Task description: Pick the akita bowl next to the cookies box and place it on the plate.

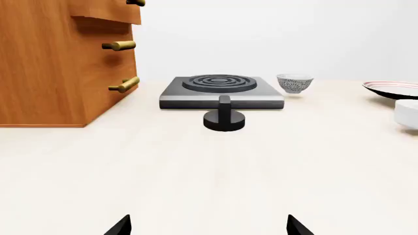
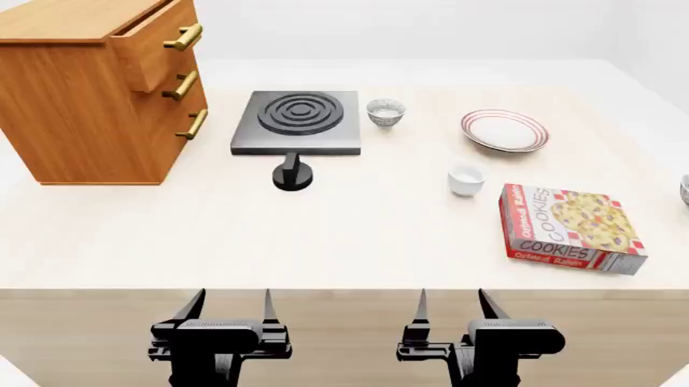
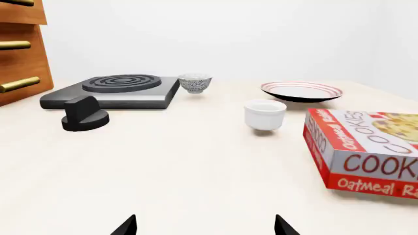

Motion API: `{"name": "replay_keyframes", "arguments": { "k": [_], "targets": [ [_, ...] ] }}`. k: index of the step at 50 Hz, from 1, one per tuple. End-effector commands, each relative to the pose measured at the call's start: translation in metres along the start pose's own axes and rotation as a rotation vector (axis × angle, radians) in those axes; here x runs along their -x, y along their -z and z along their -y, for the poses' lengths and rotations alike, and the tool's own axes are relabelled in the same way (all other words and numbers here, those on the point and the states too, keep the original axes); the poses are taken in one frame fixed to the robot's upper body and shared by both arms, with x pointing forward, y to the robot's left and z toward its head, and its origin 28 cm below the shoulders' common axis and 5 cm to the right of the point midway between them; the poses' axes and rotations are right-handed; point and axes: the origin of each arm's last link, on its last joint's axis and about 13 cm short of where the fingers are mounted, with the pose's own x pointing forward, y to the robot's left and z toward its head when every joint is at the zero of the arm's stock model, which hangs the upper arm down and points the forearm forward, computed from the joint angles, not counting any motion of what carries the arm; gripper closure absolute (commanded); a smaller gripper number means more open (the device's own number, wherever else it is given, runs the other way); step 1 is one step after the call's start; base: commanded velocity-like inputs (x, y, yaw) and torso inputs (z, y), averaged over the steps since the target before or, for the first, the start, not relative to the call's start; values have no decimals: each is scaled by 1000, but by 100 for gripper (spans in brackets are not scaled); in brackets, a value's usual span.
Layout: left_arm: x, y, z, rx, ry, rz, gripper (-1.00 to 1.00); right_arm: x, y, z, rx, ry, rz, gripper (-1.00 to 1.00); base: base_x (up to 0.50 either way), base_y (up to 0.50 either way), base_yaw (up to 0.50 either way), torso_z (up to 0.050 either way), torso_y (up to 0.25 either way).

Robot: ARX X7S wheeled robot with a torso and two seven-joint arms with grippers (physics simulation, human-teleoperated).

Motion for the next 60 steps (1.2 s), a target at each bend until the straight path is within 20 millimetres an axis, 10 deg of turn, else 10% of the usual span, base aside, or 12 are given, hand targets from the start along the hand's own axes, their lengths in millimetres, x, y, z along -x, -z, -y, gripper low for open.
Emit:
{"name": "replay_keyframes", "arguments": {
  "k": [1, 26, 60],
  "targets": [
    [1, -2, 0, 1, 2, 2, -100, 0, 0, 0, 1, 2, -1, -100, 0, 0, 0, 0, 0],
    [60, -93, -3, -24, -2, 376, -100, 64, -101, 4, -32, -14, 412, -100, 0, 0, 0, 0, 0],
    [56, -87, -3, -23, 6, 358, -100, 63, -97, 2, -36, -39, 390, -100, 0, -369, 0, 0, 0]
  ]
}}
